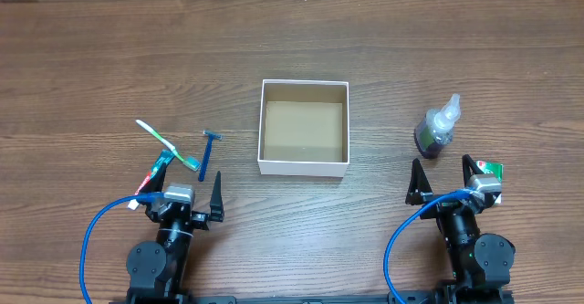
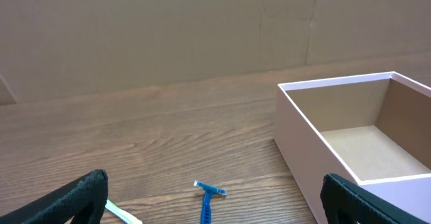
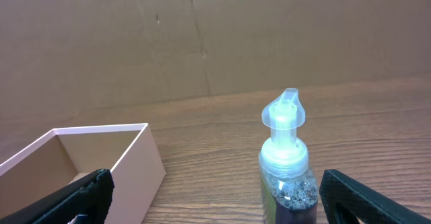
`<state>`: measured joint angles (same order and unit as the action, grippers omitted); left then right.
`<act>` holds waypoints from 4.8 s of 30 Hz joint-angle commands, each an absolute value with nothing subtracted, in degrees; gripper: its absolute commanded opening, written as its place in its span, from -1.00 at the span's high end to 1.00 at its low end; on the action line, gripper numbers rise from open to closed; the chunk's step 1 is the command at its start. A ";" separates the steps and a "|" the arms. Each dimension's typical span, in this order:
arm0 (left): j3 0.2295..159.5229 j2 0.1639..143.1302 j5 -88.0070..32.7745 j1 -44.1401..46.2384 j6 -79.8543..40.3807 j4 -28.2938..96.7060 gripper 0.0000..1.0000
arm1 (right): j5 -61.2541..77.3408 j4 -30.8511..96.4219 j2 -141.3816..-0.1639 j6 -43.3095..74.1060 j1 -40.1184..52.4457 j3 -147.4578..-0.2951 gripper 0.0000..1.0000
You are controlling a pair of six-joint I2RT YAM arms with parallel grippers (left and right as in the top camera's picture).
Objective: Pack container
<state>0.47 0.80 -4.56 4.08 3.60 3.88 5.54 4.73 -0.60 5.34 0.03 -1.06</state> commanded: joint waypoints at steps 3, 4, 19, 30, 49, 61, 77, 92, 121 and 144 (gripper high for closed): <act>0.27 0.62 -5.61 3.77 4.71 3.90 -1.00 | 5.41 4.36 -0.19 5.56 0.08 -0.47 -1.00; 0.27 0.62 -5.61 3.77 4.71 3.90 -1.00 | 5.41 4.36 -0.19 5.56 0.08 -0.47 -1.00; 0.27 0.62 -5.61 3.77 4.71 3.90 -1.00 | 5.41 4.36 -0.19 5.56 0.08 -0.47 -1.00; 0.27 0.62 -5.61 3.77 4.71 3.90 -1.00 | 5.41 4.36 -0.19 5.56 0.08 -0.47 -1.00; 1.30 0.62 -6.07 3.77 -2.26 5.67 -1.00 | 6.15 4.95 -0.19 10.52 0.08 -1.02 -1.00; 32.67 14.20 -5.34 3.77 -4.95 30.72 -1.00 | 5.82 19.35 -24.40 10.44 -0.14 -28.32 -1.00; 47.81 42.54 -5.63 3.77 -4.95 45.21 -1.00 | -5.56 43.99 -73.47 2.70 -0.14 -61.78 -1.00; 47.81 45.32 -5.58 3.77 -4.93 45.21 -1.00 | -5.43 39.86 -85.03 1.39 -1.04 -59.96 -1.00; 47.81 45.32 -5.37 3.77 -4.91 44.75 -1.00 | 1.85 39.38 -88.86 -1.74 -3.92 -59.94 -0.32; 47.81 45.32 -4.43 3.77 -4.71 44.03 -1.00 | 1.85 50.15 -81.32 9.17 -0.95 -70.70 0.93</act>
